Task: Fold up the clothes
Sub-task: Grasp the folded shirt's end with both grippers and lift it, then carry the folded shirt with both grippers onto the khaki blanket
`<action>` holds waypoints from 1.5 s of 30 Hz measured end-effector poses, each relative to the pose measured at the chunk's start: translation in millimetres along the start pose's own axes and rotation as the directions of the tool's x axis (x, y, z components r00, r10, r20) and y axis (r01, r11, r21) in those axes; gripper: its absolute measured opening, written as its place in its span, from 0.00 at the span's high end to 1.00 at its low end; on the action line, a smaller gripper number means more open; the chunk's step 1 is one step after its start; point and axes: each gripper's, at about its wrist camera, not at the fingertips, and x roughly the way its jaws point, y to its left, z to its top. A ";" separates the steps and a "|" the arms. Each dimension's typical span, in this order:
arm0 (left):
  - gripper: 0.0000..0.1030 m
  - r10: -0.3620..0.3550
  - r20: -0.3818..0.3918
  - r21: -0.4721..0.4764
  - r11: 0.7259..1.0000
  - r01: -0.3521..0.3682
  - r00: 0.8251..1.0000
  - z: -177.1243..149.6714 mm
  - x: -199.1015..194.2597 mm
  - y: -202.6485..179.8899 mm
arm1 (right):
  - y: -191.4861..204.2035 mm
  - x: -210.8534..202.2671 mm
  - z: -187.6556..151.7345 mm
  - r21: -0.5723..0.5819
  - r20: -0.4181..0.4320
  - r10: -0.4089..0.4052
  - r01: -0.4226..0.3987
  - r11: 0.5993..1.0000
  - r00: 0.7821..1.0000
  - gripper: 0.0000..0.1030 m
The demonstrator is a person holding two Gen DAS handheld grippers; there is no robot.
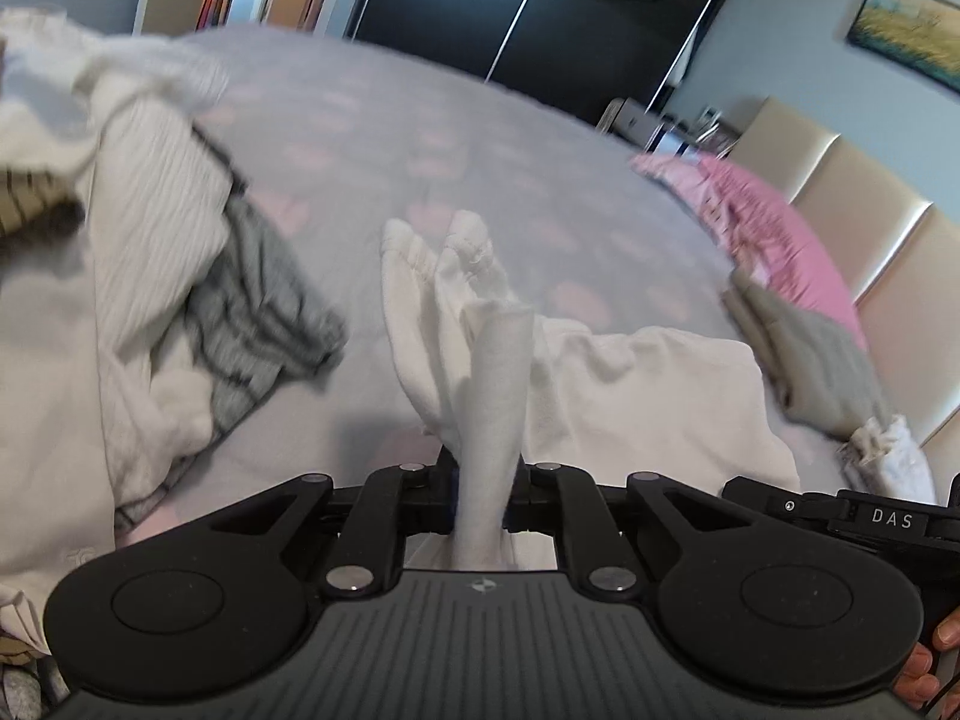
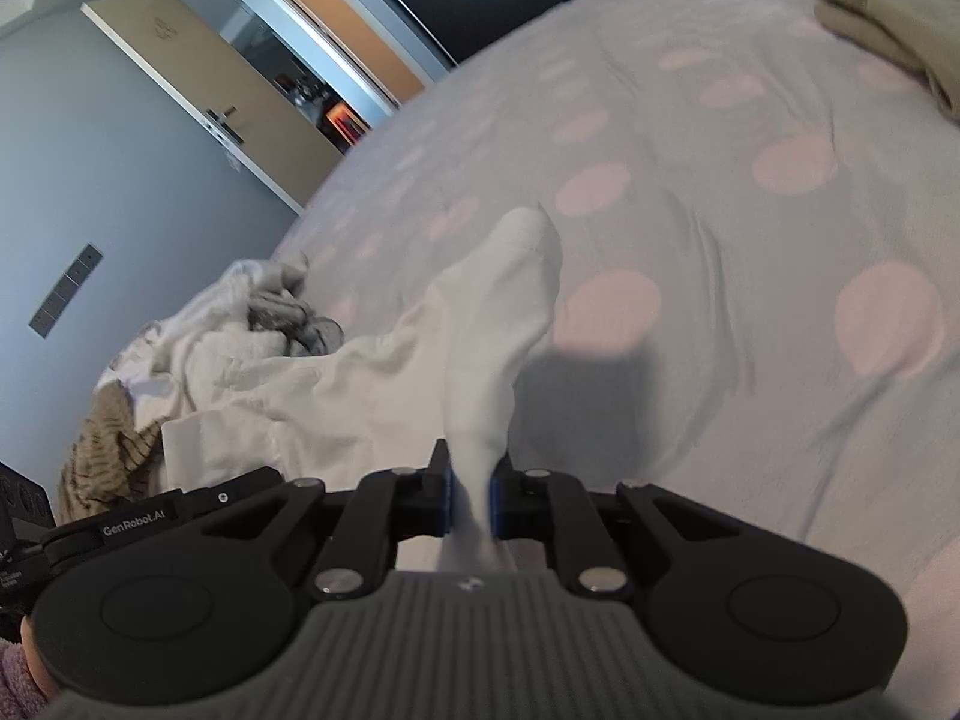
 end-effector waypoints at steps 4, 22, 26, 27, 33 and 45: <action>0.91 -0.036 0.054 0.029 0.999 0.035 0.998 4.8 -19.5 -23.7 | 4.2 -35.8 3.4 -0.008 0.076 0.021 -0.020 1.000 0.997 0.88; 0.91 -0.348 0.145 0.191 0.928 0.319 0.926 12.8 -19.3 -217.9 | -57.6 -255.5 67.6 -0.099 0.352 0.015 0.021 0.995 0.936 0.88; 0.91 -0.418 0.121 0.181 0.901 0.394 0.901 12.0 2.0 -270.2 | -91.7 -303.5 94.7 -0.089 0.381 -0.029 0.068 0.994 0.924 0.88; 0.91 -0.435 0.110 0.180 0.893 0.413 0.894 10.5 8.8 -284.2 | -100.9 -314.7 100.9 -0.087 0.388 -0.044 0.084 0.993 0.921 0.88; 0.91 -0.515 0.025 0.128 0.852 0.508 0.857 -7.2 58.9 -362.5 | -170.8 -375.7 142.2 -0.031 0.405 -0.126 0.151 0.988 0.906 0.88; 0.91 -0.583 -0.163 0.059 0.799 0.598 0.796 -61.5 150.5 -464.1 | -292.0 -437.4 211.7 -0.015 0.328 -0.362 0.387 0.922 0.873 0.88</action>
